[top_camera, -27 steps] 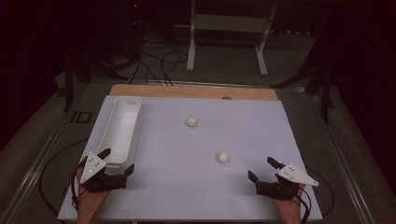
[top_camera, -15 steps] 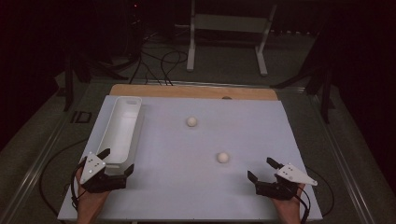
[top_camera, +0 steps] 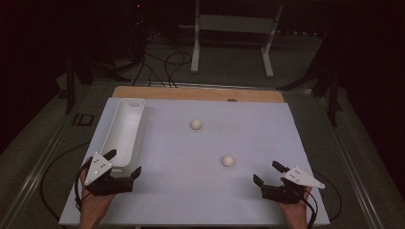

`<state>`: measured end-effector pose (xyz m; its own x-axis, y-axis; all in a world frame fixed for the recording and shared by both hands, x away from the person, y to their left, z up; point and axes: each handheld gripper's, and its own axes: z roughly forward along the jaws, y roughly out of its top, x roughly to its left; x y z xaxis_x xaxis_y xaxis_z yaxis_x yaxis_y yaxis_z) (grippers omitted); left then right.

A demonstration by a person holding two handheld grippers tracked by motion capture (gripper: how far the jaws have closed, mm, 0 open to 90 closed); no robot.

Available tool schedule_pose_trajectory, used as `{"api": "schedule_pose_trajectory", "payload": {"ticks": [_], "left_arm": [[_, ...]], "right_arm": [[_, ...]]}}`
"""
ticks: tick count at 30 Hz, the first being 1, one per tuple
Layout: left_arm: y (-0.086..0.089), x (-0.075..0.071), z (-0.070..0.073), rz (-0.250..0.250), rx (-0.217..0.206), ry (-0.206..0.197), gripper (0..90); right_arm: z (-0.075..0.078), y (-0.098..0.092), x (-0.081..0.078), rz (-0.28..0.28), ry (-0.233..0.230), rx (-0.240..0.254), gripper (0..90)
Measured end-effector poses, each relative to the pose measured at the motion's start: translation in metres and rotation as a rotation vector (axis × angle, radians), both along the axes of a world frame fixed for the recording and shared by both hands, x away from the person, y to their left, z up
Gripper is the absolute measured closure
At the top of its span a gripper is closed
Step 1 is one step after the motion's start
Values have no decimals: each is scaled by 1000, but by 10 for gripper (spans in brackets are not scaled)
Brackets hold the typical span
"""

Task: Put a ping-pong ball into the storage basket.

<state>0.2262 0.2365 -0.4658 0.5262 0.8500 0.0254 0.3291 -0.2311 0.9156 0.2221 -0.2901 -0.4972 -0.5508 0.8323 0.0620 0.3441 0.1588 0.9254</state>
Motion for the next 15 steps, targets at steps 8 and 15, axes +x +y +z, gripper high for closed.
{"api": "schedule_pose_trajectory", "payload": {"ticks": [8, 15], "left_arm": [[-8, 3, 8, -37, 14, 12, 0], [-13, 6, 14, -57, 12, 22, 0]], "right_arm": [[0, 1, 0, 2, 9, -2, 76], [0, 2, 0, -6, 9, -5, 76]]}}
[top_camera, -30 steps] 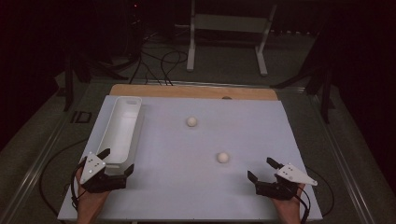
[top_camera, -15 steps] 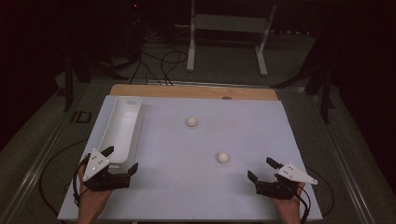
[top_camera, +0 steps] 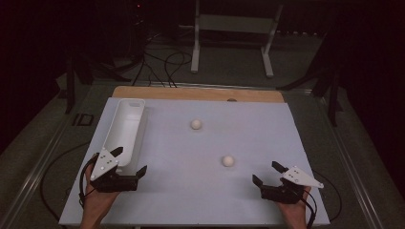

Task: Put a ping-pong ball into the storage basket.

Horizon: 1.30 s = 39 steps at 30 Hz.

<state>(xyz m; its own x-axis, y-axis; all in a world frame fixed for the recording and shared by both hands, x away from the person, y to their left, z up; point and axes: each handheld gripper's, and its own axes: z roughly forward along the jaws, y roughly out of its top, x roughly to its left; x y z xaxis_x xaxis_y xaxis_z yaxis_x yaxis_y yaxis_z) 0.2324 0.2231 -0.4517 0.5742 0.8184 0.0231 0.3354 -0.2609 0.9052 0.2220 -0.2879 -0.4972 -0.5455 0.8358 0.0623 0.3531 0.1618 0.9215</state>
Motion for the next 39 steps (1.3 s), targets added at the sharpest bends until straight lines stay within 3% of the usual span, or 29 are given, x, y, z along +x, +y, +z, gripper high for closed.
{"api": "schedule_pose_trajectory", "payload": {"ticks": [8, 17, 39], "left_arm": [[-6, 5, 5, -16, 13, 18, 0], [-22, 16, 9, -47, 54, 58, 0], [-57, 43, 16, -109, 132, 96, 0]], "right_arm": [[1, -2, -1, -5, -5, -1, 76], [-1, 0, 0, -1, 11, -6, 76], [-4, -1, 2, 6, 25, -16, 76]]}}
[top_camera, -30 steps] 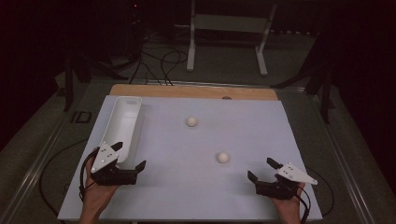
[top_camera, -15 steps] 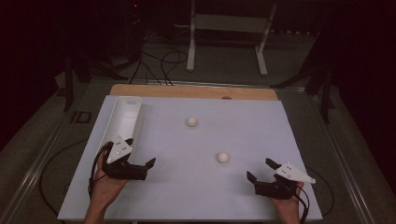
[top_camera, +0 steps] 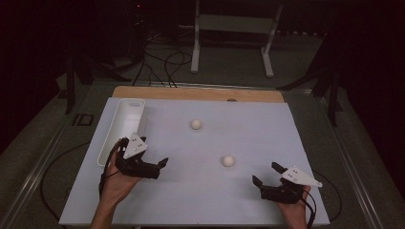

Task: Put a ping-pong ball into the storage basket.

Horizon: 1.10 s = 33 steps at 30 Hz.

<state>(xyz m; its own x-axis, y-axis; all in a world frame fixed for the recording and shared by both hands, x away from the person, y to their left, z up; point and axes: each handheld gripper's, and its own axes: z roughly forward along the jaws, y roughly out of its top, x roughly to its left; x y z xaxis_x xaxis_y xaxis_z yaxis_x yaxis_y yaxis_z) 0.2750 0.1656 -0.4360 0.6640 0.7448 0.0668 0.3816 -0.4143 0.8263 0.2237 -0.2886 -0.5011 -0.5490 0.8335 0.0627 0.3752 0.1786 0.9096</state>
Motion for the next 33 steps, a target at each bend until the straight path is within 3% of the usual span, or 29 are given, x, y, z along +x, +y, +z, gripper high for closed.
{"api": "schedule_pose_trajectory", "payload": {"ticks": [5, 15, 27, 33], "left_arm": [[-9, 6, -2, -21, 25, 1, 0], [-24, 17, -2, -51, 32, 11, 0], [-34, 27, -4, -101, -25, 11, 0], [-42, 29, -5, -122, -25, 11, 0]], "right_arm": [[0, 0, 0, -6, 1, -1, 76], [-1, -1, 0, -8, 1, -2, 76], [-1, -4, 0, -17, 6, -3, 76], [-1, -4, 0, -18, 4, -5, 76]]}}
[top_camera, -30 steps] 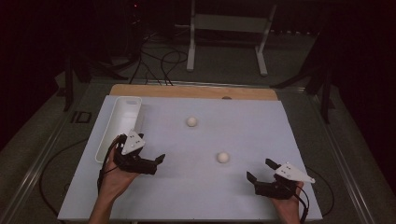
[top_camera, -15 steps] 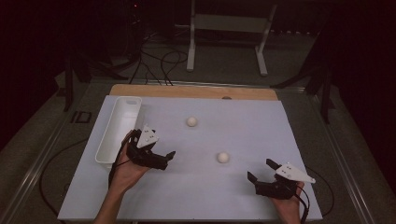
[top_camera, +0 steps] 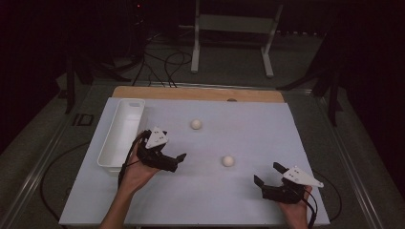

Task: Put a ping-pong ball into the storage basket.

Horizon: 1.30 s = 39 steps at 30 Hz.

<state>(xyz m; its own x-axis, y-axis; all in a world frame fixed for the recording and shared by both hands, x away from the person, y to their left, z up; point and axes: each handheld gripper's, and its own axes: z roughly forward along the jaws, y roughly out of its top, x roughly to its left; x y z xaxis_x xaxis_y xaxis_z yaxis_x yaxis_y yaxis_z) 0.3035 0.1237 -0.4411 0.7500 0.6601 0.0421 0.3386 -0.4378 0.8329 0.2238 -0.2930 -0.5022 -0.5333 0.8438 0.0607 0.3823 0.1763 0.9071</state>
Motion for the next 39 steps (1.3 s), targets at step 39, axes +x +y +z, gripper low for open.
{"api": "schedule_pose_trajectory", "payload": {"ticks": [39], "left_arm": [[-53, 23, 0, -100, 5, 25, 0]], "right_arm": [[-1, -2, 0, -11, 4, 0, 76]]}}
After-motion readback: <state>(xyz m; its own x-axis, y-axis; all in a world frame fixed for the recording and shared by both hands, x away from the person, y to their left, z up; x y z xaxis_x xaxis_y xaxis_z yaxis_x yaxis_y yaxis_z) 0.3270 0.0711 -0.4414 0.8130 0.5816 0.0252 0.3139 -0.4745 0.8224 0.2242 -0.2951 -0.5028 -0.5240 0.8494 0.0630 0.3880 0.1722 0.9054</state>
